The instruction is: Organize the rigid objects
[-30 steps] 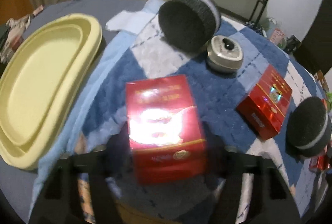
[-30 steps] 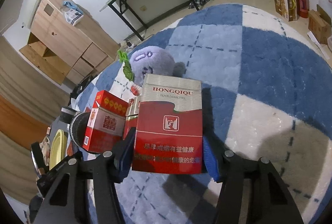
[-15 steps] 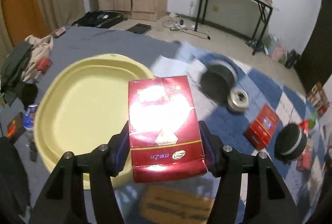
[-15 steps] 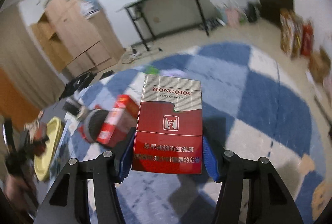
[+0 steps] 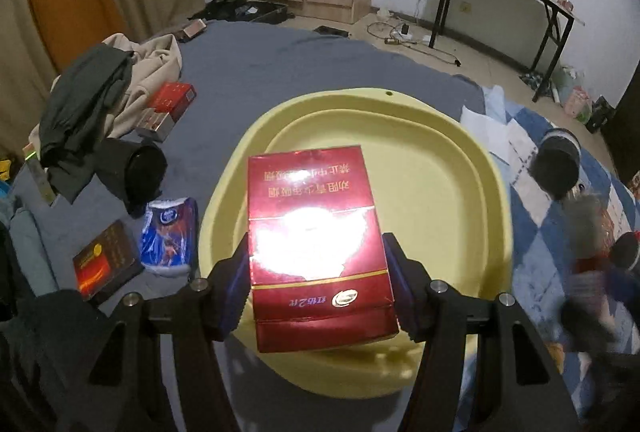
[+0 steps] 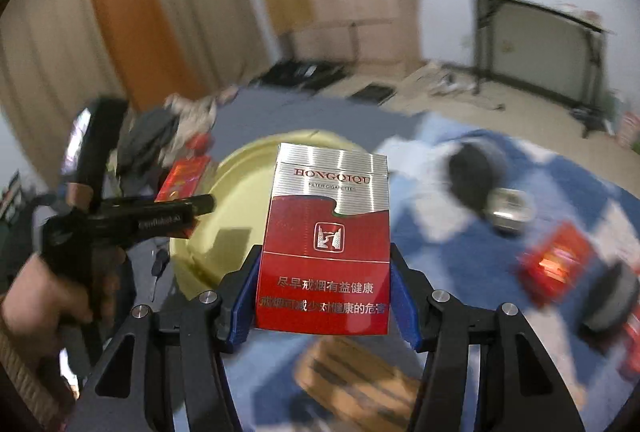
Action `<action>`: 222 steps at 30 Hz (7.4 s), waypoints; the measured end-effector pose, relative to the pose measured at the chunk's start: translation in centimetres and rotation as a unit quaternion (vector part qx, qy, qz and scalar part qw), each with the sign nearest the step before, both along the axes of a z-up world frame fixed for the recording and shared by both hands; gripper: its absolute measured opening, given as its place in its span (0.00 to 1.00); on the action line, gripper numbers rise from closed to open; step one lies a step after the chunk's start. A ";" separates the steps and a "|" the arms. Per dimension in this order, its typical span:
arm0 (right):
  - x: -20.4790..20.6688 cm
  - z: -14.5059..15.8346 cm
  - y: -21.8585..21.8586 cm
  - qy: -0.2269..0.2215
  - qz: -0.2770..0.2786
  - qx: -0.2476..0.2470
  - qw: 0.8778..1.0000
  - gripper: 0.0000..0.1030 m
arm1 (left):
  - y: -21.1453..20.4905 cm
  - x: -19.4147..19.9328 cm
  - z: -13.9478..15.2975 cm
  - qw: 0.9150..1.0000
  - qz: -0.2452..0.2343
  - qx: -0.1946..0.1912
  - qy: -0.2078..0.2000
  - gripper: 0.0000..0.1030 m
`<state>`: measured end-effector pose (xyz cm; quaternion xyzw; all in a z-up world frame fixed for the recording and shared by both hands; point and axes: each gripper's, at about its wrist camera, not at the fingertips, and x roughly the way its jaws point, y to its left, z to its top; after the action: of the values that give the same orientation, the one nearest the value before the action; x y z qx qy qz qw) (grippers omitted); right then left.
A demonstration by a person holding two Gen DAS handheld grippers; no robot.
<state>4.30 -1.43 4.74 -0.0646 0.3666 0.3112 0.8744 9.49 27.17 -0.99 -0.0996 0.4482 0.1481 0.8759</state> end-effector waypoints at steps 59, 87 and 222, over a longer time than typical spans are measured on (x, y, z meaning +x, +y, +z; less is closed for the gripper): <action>-20.5 5.7 -38.4 -0.009 -0.335 0.033 0.942 1.00 | -29.2 -14.4 7.5 0.967 -0.241 -0.010 -0.082 1.00; -14.3 2.5 -37.7 0.062 -0.368 0.094 0.923 1.00 | -26.8 -10.1 6.5 0.971 -0.195 -0.101 -0.097 1.00; -2.4 1.3 -8.3 -0.057 0.016 0.035 0.998 0.28 | 1.8 0.4 1.6 0.997 -0.048 -0.045 -0.029 0.70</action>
<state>1.87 -9.70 6.07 -0.0577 0.3037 0.3334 0.8907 9.87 28.99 0.61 -0.1217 0.4327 0.0825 0.8895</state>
